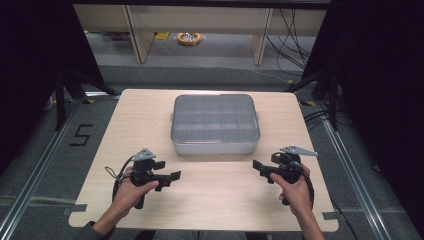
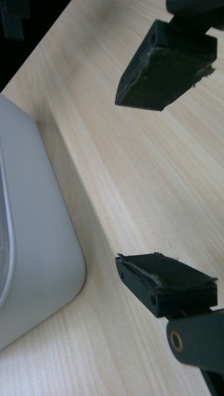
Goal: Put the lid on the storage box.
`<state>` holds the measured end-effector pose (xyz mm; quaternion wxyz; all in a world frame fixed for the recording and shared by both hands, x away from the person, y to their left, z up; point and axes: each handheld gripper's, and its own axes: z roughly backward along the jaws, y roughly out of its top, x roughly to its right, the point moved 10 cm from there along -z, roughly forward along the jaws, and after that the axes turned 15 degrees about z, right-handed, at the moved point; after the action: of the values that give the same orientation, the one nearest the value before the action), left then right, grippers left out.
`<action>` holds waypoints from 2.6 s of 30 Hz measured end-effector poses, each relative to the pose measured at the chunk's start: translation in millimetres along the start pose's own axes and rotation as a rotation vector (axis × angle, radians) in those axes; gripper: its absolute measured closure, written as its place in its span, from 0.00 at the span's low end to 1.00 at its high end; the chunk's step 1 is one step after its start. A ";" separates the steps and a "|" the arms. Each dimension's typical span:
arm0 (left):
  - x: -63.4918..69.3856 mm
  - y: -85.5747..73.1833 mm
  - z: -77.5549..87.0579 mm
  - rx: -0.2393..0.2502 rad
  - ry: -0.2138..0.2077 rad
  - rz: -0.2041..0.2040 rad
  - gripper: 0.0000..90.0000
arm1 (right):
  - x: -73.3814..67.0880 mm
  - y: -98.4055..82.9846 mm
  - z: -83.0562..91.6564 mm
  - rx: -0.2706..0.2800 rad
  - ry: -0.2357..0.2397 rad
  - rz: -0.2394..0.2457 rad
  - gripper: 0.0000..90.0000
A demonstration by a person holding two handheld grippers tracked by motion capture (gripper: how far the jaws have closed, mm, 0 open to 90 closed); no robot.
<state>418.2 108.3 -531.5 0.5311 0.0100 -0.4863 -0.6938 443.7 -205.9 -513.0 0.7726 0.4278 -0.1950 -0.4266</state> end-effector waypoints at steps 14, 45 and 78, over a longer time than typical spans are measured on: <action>6.1 -20.8 10.1 -0.020 -0.002 -0.044 0.20 | -19.1 -11.6 8.1 -0.006 0.040 0.039 0.19; 23.4 -61.8 26.2 -0.048 -0.014 -0.104 0.20 | -76.5 -53.6 27.2 -0.050 0.164 0.107 0.19; 49.0 -105.9 40.8 -0.130 -0.024 -0.119 0.21 | -107.6 -96.4 58.2 -0.115 0.211 0.112 0.19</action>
<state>298.2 94.8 -557.9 0.4826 -0.0037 -0.4449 -0.7544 297.1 -171.9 -553.5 0.8347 0.4140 -0.1114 -0.3458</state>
